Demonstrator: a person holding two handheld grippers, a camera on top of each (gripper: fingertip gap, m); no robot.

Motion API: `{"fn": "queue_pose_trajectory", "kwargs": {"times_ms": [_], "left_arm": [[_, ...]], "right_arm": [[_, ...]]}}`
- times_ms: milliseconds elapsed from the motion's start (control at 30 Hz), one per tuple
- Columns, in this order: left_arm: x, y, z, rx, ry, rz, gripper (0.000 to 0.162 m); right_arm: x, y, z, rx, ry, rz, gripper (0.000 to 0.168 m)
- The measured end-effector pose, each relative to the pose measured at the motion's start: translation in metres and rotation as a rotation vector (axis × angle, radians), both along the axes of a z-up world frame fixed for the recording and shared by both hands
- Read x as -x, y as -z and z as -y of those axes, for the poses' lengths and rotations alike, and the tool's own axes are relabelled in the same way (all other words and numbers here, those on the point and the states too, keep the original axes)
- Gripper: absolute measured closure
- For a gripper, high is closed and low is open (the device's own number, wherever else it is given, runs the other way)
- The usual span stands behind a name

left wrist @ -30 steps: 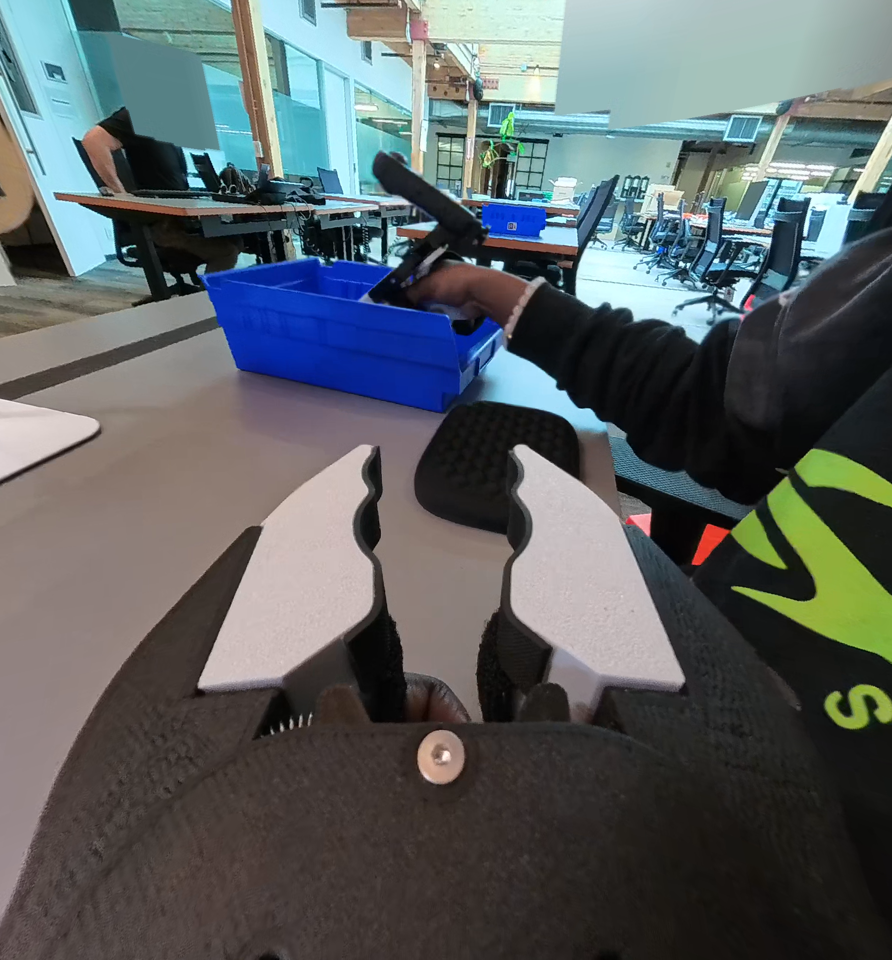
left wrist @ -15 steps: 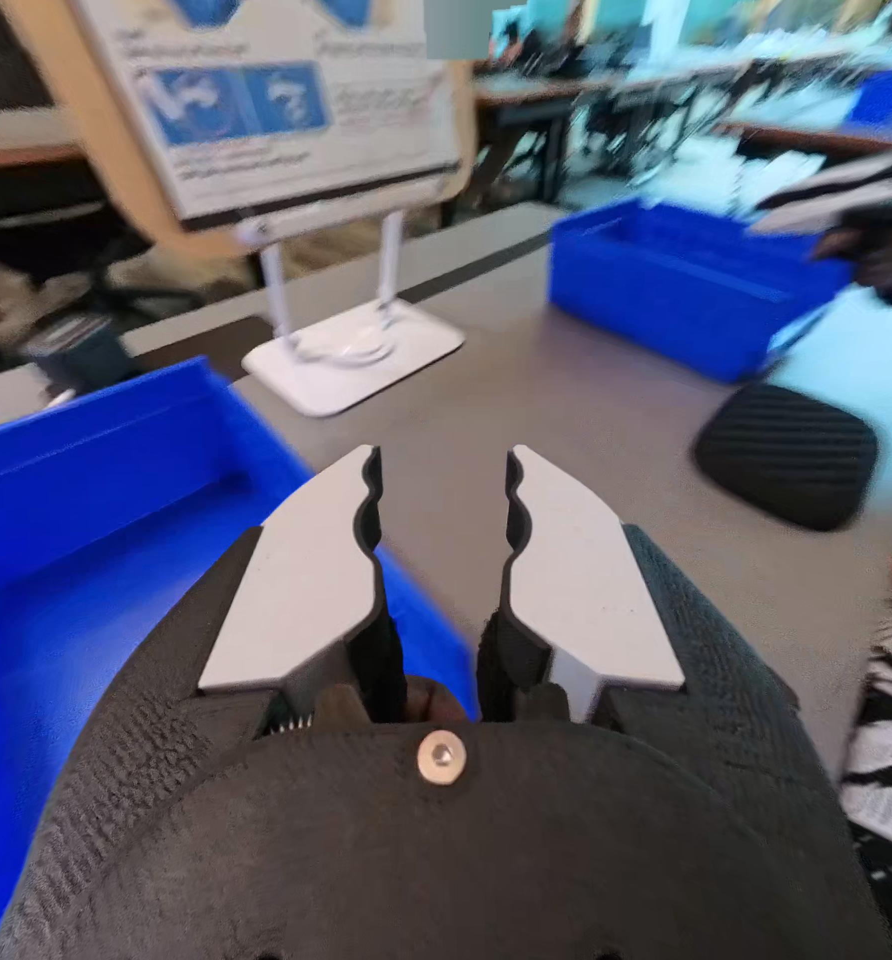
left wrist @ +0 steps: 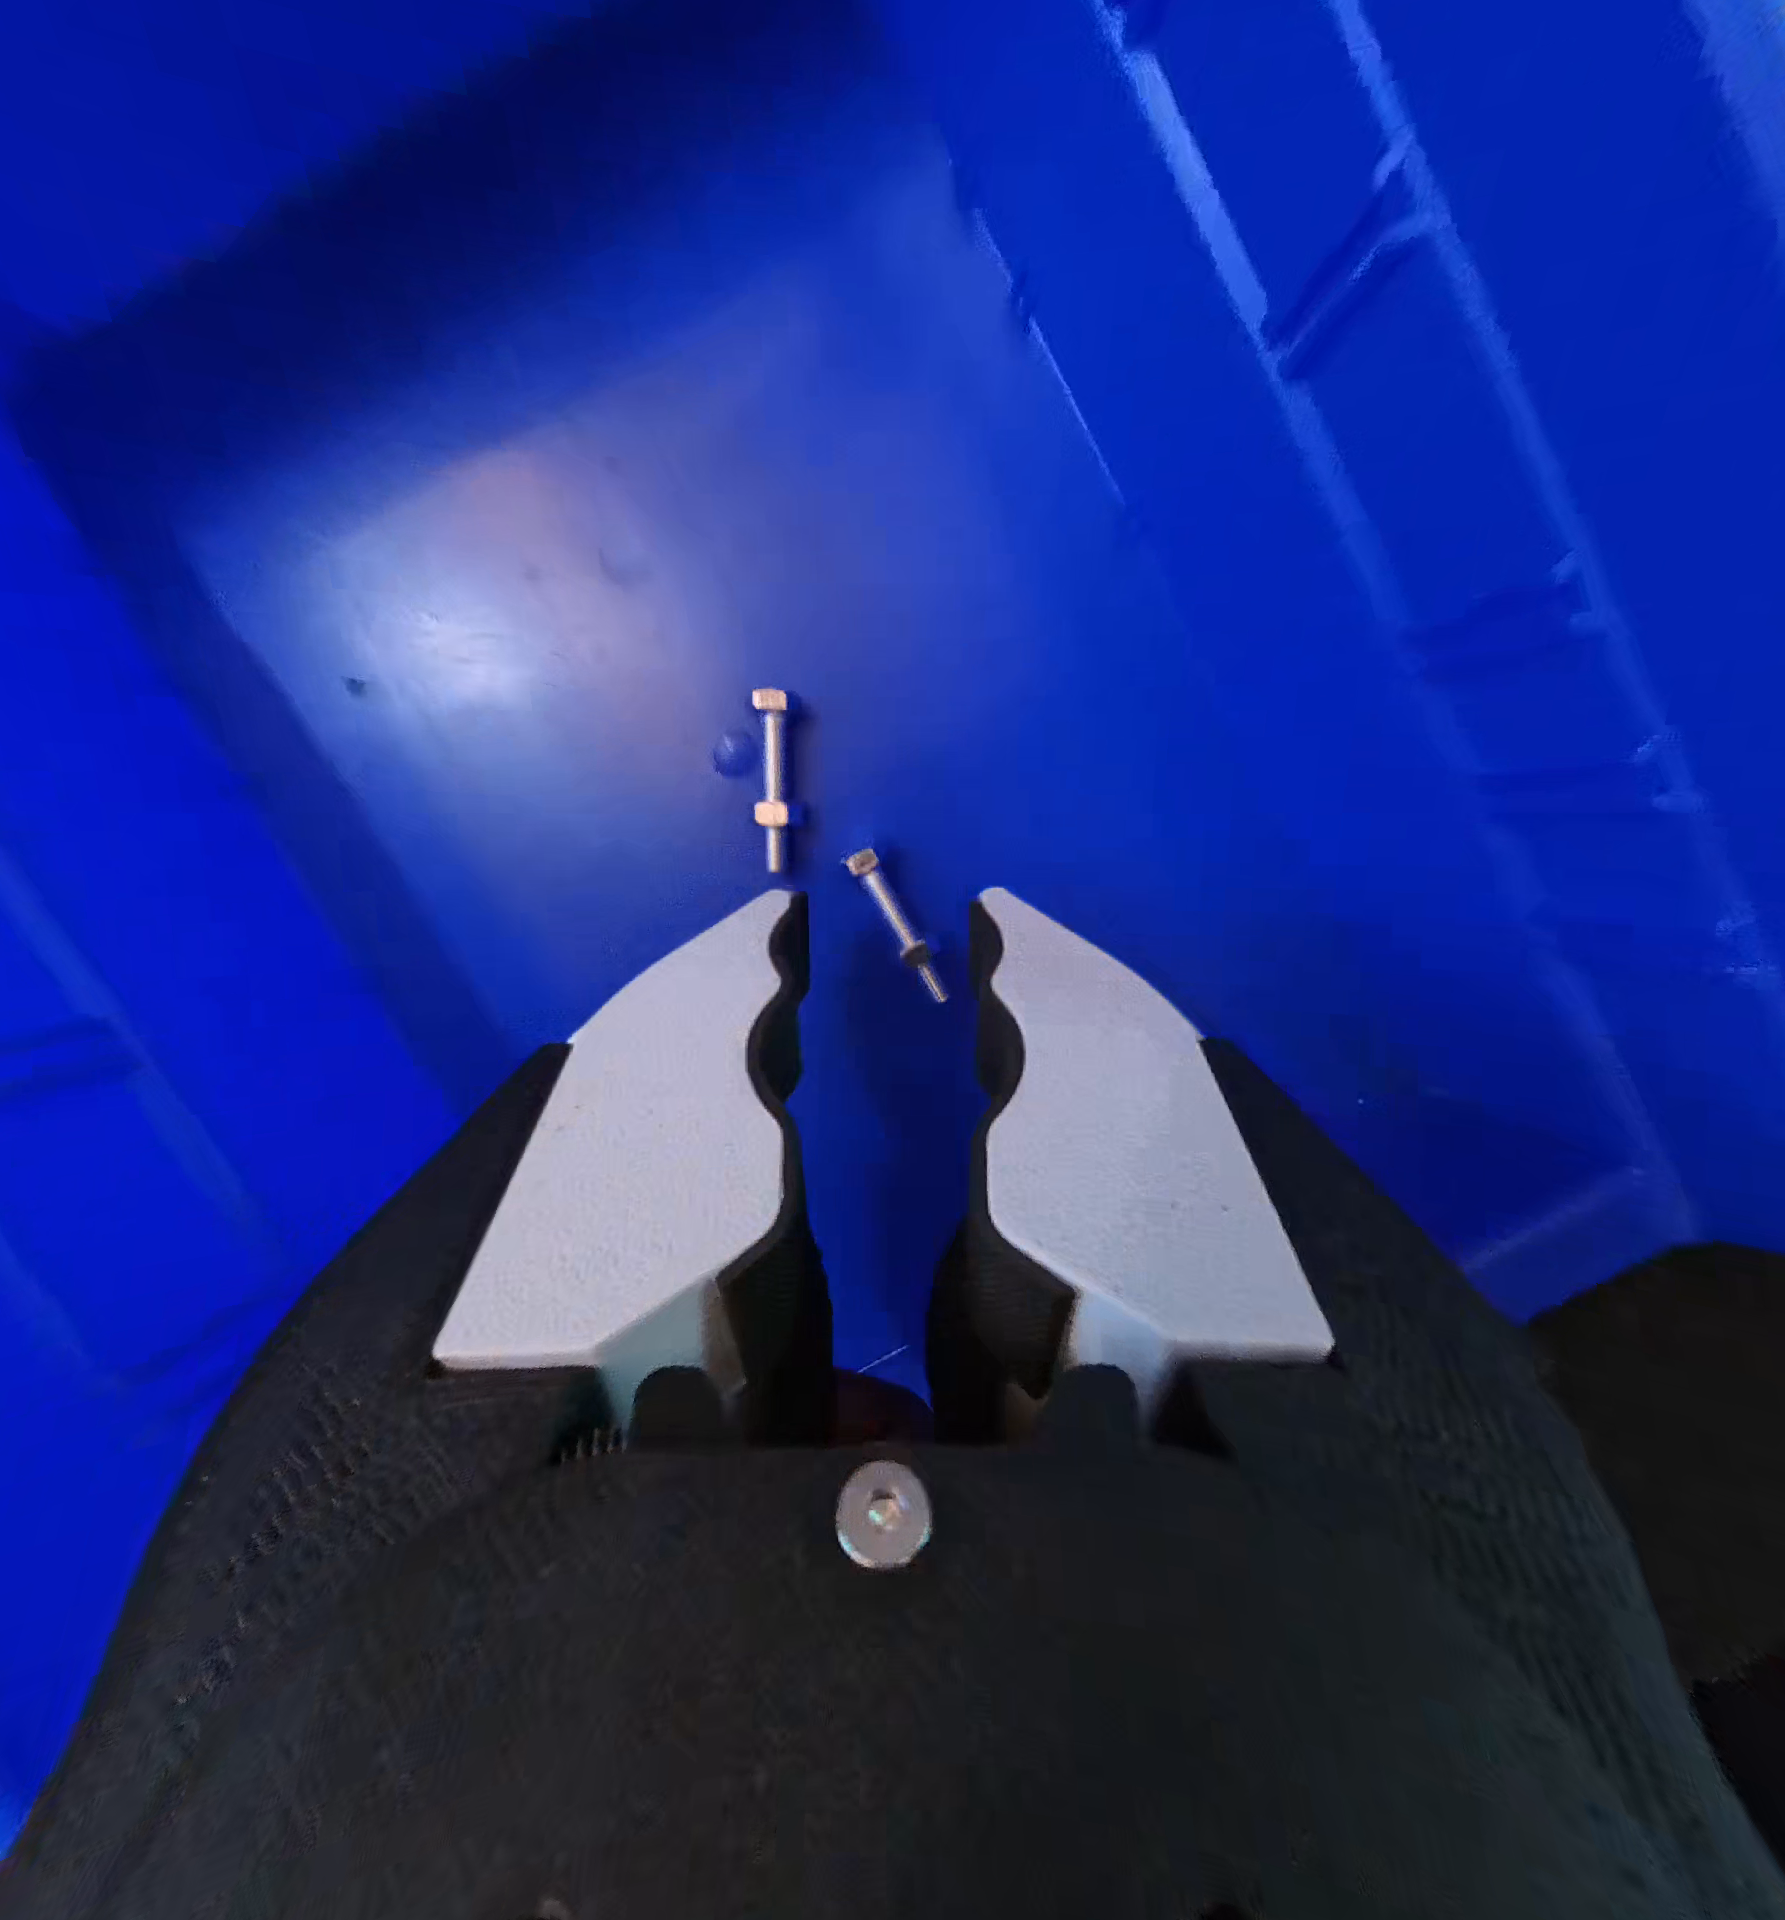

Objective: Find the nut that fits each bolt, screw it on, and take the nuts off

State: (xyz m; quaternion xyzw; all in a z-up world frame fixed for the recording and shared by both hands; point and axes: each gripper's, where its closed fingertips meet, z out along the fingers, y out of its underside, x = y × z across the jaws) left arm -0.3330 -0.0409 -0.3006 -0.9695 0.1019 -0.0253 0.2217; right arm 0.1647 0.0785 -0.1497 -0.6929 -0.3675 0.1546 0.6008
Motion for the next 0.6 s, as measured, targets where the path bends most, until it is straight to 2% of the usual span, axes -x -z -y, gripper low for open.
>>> {"fn": "queue_pose_trajectory", "kwargs": {"times_ms": [200, 300, 333, 500, 600], "left_arm": [[0.001, 0.02, 0.009, 0.099, 0.001, -0.035, 0.135], [-0.001, 0.021, 0.009, 0.095, 0.012, -0.023, 0.142], [-0.001, 0.022, 0.01, 0.095, 0.022, -0.024, 0.15], [-0.003, 0.018, 0.011, 0.037, 0.05, -0.04, 0.15], [-0.005, 0.003, 0.007, -0.059, 0.051, -0.055, 0.15]], "right_arm": [[-0.001, -0.008, 0.002, -0.039, 0.008, 0.007, 0.136], [-0.001, -0.009, 0.003, -0.042, 0.005, 0.009, 0.136], [0.0, -0.009, 0.004, -0.043, 0.003, 0.009, 0.136], [0.008, -0.002, 0.008, -0.027, -0.024, 0.032, 0.136], [0.015, 0.002, 0.011, -0.021, -0.05, 0.048, 0.136]]}}
